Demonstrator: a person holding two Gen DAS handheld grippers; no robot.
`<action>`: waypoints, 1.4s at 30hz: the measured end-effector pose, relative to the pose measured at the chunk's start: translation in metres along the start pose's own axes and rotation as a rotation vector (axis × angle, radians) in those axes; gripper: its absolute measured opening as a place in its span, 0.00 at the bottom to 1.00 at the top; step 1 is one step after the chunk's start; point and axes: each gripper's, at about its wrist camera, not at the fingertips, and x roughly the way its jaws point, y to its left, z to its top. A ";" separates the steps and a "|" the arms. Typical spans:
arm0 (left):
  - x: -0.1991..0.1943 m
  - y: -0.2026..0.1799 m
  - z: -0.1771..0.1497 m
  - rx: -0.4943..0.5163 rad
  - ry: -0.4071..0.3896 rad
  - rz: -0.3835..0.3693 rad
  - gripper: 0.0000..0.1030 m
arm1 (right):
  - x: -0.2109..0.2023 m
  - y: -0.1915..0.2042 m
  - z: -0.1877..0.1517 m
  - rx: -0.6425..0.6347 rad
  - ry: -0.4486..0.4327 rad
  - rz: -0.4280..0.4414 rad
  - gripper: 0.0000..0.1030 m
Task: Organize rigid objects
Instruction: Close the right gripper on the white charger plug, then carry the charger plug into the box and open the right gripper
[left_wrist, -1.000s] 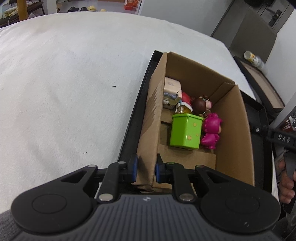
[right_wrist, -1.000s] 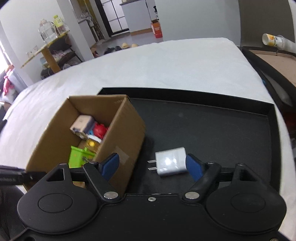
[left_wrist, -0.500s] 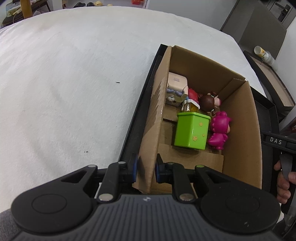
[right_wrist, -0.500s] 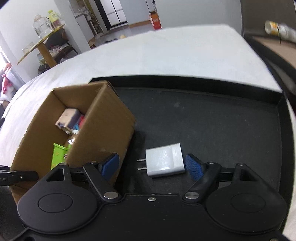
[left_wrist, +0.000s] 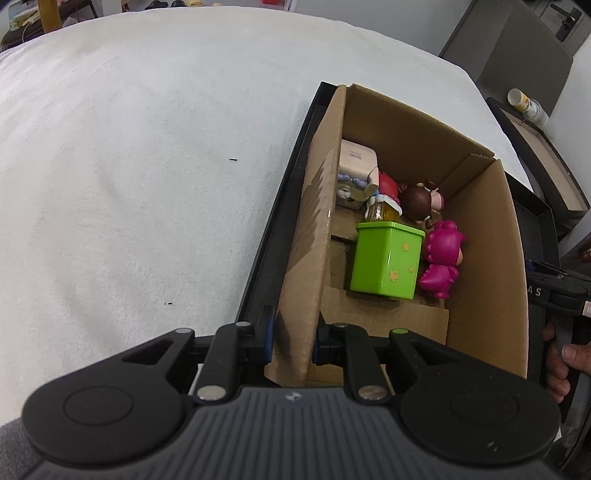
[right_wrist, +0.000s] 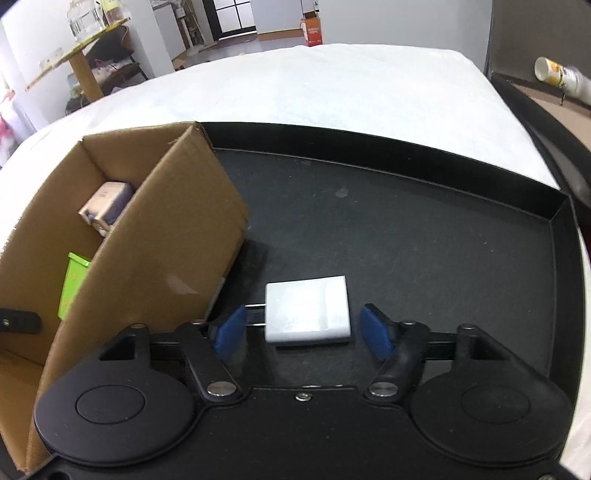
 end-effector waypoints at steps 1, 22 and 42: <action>-0.001 0.000 0.000 0.004 0.000 -0.003 0.17 | -0.001 0.000 0.000 0.005 -0.002 0.009 0.58; -0.016 0.004 -0.007 0.026 -0.039 -0.034 0.17 | -0.044 -0.013 -0.010 0.150 -0.005 -0.081 0.46; -0.017 0.012 -0.007 0.018 -0.052 -0.070 0.17 | -0.084 0.014 0.036 0.160 -0.072 -0.052 0.46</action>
